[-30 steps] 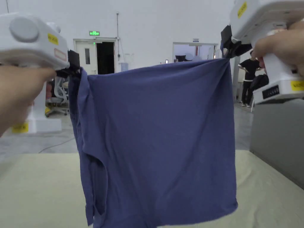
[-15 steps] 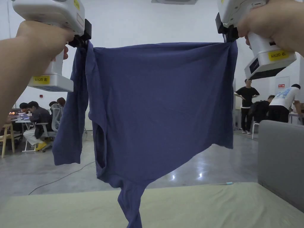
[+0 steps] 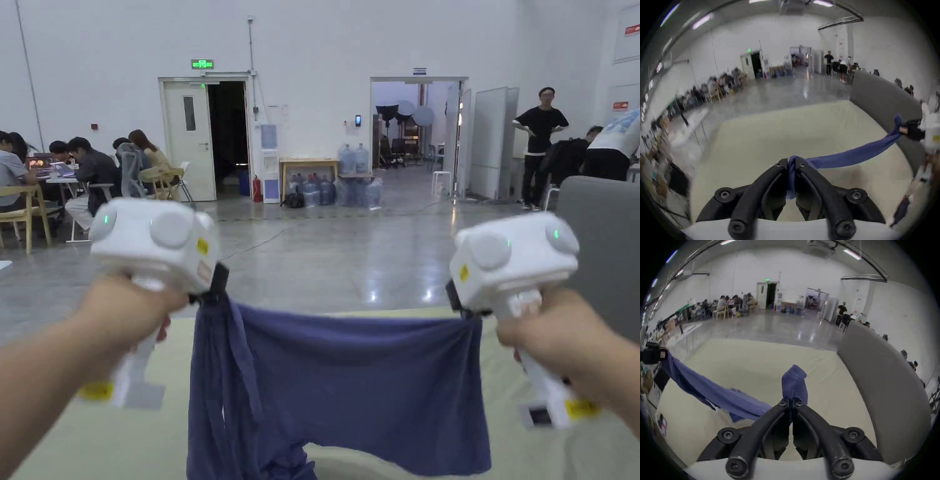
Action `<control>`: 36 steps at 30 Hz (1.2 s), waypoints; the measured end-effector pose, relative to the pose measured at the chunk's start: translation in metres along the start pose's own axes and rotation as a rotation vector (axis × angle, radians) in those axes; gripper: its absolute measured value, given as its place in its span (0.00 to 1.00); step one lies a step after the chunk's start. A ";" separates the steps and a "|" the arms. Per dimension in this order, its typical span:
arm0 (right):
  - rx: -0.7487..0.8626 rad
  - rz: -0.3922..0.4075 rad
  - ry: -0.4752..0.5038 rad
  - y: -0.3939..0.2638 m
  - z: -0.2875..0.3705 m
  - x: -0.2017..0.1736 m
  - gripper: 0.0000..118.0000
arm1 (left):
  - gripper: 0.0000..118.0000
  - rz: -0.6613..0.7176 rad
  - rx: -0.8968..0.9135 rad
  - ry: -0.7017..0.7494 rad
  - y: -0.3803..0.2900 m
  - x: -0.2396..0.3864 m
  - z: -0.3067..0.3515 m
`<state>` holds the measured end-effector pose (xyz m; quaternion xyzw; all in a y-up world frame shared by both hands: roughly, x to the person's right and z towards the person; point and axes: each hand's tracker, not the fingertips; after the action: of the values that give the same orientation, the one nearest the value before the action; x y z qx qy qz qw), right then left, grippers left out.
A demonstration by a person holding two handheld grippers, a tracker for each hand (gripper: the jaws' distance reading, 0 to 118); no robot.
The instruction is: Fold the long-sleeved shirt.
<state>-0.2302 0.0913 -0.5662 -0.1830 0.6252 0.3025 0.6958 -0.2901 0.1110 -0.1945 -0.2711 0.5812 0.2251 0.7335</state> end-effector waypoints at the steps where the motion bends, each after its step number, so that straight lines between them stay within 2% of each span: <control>1: -0.006 0.019 0.008 -0.019 -0.001 -0.002 0.00 | 0.02 0.058 -0.027 -0.049 -0.020 -0.003 -0.005; 3: -0.037 0.035 0.016 -0.057 0.003 -0.003 0.00 | 0.02 0.118 -0.068 -0.094 -0.057 -0.013 -0.009; 5: -0.049 0.026 0.064 -0.082 0.000 0.006 0.00 | 0.02 0.100 -0.059 -0.076 -0.087 -0.022 0.000; 8: -0.035 0.025 0.098 -0.129 0.030 0.007 0.00 | 0.02 0.055 -0.063 -0.115 -0.130 -0.030 0.032; 11: -0.047 0.053 0.126 -0.181 0.069 0.000 0.00 | 0.02 -0.048 -0.062 -0.126 -0.181 -0.019 0.083; 14: -0.089 0.075 0.172 -0.239 0.097 -0.011 0.00 | 0.02 -0.186 -0.144 -0.106 -0.242 0.000 0.118; 18: -0.142 0.174 0.144 -0.314 0.119 -0.029 0.00 | 0.02 -0.232 -0.266 -0.126 -0.325 0.019 0.134; 20: -0.194 0.147 0.166 -0.345 0.119 -0.033 0.00 | 0.02 -0.220 -0.339 -0.129 -0.363 0.025 0.129; 24: -0.290 0.153 0.180 -0.405 0.106 -0.041 0.00 | 0.02 -0.193 -0.424 -0.146 -0.422 0.027 0.111; 25: -0.311 0.148 0.190 -0.409 0.116 -0.044 0.00 | 0.02 -0.203 -0.439 -0.144 -0.433 0.028 0.106; 31: -0.411 0.108 0.177 -0.454 0.081 -0.053 0.00 | 0.01 -0.231 -0.574 -0.101 -0.494 0.038 0.078; 33: -0.461 0.060 0.176 -0.468 0.064 -0.051 0.00 | 0.01 -0.204 -0.638 -0.080 -0.511 0.036 0.065; 36: -0.502 0.035 0.187 -0.480 0.049 -0.055 0.00 | 0.01 -0.153 -0.612 -0.097 -0.532 0.025 0.045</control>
<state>0.1172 -0.2485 -0.5641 -0.3661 0.5951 0.4417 0.5628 0.0917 -0.2592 -0.1383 -0.5111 0.4287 0.3467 0.6594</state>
